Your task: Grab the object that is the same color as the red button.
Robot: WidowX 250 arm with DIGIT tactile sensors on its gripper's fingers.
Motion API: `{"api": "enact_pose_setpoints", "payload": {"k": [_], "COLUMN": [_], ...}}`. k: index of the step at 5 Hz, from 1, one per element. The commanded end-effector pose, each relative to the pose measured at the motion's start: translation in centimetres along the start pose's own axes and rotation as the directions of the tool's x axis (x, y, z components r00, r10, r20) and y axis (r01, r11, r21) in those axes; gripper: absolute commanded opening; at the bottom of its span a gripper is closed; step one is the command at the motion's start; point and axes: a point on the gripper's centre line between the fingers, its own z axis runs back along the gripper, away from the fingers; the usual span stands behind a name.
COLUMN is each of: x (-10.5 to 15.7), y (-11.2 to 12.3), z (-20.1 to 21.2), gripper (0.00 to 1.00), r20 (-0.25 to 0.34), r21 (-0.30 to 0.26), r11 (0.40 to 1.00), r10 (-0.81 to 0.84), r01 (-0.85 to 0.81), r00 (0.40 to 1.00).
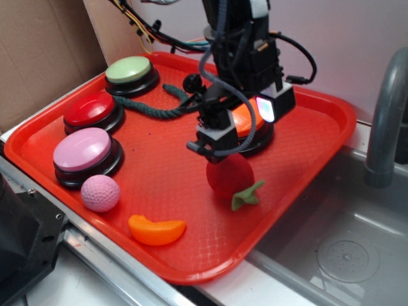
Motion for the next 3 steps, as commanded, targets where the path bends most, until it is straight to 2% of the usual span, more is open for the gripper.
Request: {"api": "enact_pose_setpoints", "payload": {"k": [1,2,3], "x": [0.5,0.0,-0.3], "y": [-2.9,-4.7,-5.0], "z": [-0.9,-2.0,-2.9], "gripper": [1.00,1.00,1.00], "r20": [0.019,-0.005,-0.022], "r21": [-0.052,-0.099,-0.106], "r11": [0.999,0.995,0.994], "r10": [0.004,0.015,0.017], "r01": [-0.003,-0.016,-0.019], "r00": [1.000,1.000,1.000]}}
